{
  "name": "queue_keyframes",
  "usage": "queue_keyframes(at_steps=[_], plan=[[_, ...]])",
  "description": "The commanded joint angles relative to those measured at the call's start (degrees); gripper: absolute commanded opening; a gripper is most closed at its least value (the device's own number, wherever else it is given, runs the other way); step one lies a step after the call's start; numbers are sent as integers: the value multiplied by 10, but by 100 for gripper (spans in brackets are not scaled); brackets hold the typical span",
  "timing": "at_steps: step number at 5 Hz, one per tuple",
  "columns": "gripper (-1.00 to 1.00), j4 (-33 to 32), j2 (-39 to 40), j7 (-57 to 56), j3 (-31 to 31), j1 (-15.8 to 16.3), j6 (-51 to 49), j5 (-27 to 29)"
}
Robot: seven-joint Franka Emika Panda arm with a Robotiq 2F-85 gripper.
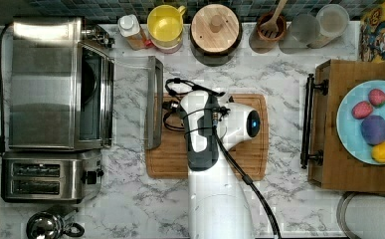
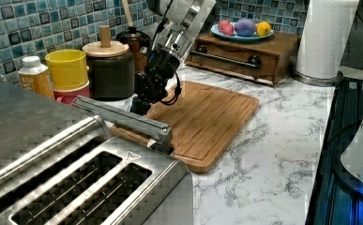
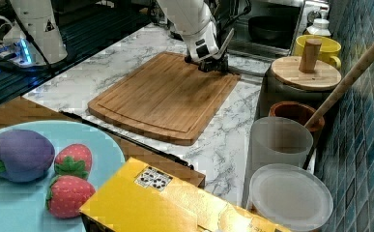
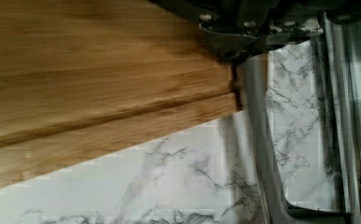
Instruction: Close the oven.
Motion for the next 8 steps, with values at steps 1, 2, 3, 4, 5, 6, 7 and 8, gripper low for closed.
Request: queue_keyframes(at_steps=[1, 2, 3, 4, 5, 6, 7, 8], plan=[[-100, 75, -42, -1, 23, 24, 7, -15], [-100, 81, -42, 16, 22, 25, -6, -27], [-100, 83, -56, 11, 23, 15, -46, -33], [-100, 65, -66, -15, 26, 23, -27, -9], [-100, 87, -45, 12, 25, 28, -50, -42], [-100, 66, -66, -21, 35, 26, -26, -10], [-100, 100, -37, 40, 30, 33, -60, -80], [-100, 96, -35, 32, 42, 19, -63, -57]])
